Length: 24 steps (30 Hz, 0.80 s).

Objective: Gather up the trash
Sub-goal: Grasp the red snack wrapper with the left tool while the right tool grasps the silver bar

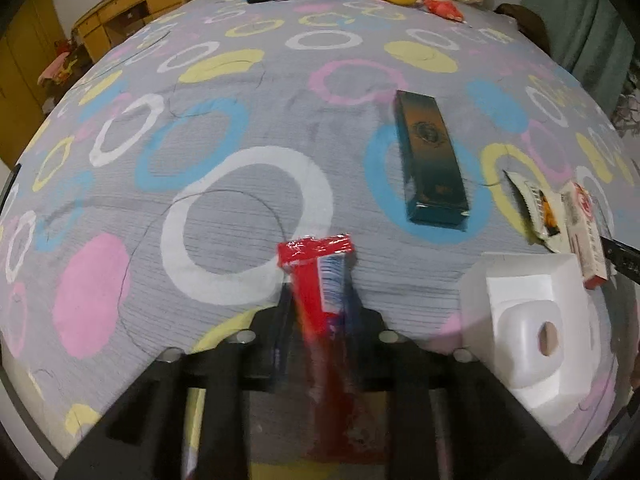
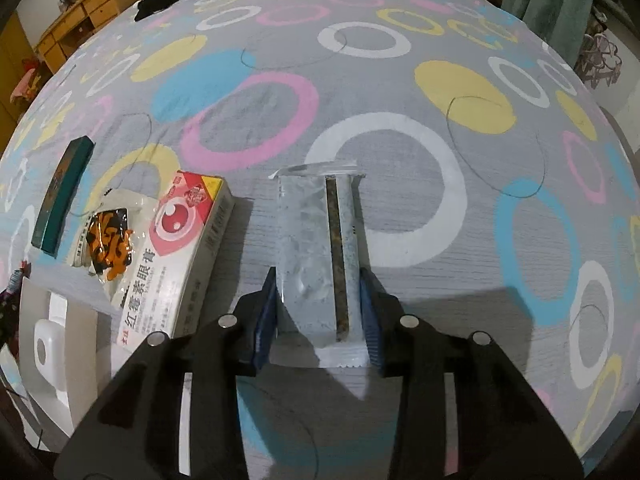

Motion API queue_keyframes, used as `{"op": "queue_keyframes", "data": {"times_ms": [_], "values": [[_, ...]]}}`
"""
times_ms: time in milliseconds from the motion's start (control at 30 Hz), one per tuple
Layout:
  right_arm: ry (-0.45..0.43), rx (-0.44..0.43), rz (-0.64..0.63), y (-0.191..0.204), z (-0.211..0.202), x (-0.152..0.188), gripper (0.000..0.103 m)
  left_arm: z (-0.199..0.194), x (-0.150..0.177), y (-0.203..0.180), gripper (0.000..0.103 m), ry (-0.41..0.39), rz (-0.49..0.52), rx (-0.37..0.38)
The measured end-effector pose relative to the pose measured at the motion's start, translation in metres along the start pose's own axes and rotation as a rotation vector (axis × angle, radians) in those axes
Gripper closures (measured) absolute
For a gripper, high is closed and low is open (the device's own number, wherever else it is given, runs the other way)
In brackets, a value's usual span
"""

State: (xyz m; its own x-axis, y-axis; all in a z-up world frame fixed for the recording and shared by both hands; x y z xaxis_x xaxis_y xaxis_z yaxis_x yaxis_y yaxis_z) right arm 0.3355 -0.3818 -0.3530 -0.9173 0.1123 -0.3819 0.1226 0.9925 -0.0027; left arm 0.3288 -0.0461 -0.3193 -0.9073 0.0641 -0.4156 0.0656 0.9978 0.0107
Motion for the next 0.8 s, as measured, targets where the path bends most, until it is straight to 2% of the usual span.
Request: {"op": "queue_keyframes", "data": {"times_ms": [133, 400, 800], "values": [[-0.010, 0.023, -0.008, 0.003, -0.003, -0.001, 0.067, -0.002, 0.000, 0.002, 0.080, -0.005, -0.025, 0.014], [-0.025, 0.043, 0.006, -0.001, -0.021, 0.005, 0.067, -0.011, -0.002, 0.002, 0.080, -0.020, -0.010, 0.043], [-0.097, 0.039, 0.021, -0.001, -0.069, 0.022, 0.066, -0.030, -0.001, -0.001, 0.080, -0.058, 0.017, 0.058]]}}
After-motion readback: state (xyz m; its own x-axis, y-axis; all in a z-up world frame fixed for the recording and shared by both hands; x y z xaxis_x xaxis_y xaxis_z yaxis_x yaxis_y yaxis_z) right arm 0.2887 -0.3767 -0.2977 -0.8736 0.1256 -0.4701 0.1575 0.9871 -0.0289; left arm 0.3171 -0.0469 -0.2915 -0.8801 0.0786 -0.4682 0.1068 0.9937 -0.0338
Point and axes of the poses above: each gripper's, at about its wrist camera, not at the fingertips, and z roughly the way its jaws point, y to its left, x to its underside, the point moved 6 cm from there along z, roughly the way its jaws point, and after that the axes turned 1 degree about y, right-handed, at the moved point
